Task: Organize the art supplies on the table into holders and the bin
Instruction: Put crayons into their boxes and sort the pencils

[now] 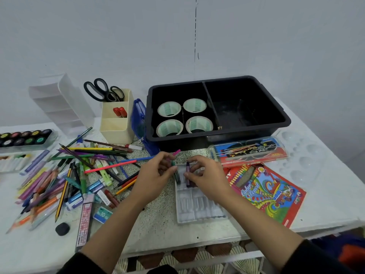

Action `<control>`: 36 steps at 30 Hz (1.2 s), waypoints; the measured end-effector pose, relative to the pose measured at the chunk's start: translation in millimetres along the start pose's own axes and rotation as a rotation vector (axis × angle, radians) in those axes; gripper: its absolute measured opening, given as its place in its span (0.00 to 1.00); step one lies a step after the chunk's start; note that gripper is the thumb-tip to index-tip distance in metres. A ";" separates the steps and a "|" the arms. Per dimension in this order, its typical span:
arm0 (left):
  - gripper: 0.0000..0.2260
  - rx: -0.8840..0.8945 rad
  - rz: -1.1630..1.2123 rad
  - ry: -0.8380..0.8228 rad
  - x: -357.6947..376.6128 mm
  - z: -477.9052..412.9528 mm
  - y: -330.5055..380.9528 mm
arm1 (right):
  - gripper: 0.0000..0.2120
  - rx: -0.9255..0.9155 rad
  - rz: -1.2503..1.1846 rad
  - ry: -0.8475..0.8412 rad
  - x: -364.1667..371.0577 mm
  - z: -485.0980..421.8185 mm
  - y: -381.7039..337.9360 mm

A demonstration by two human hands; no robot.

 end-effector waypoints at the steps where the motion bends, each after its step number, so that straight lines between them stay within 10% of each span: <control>1: 0.06 -0.007 -0.010 -0.011 -0.3 -1.9 -0.6 | 0.16 -0.006 0.004 0.000 0.6 0.1 -0.4; 36: 0.03 -0.002 -0.091 0.149 22.1 2.6 -11.5 | 0.09 -0.109 0.270 0.084 13.8 0.4 -2.6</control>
Point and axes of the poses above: each hand's wrist, its own z-axis away from the middle knuckle, its own x-axis out of the palm, y = z × x, the point moved 4 cm from there along -z, towards the middle knuckle, and after that the axes turned 10 degrees about -y, right-handed, at the moved point
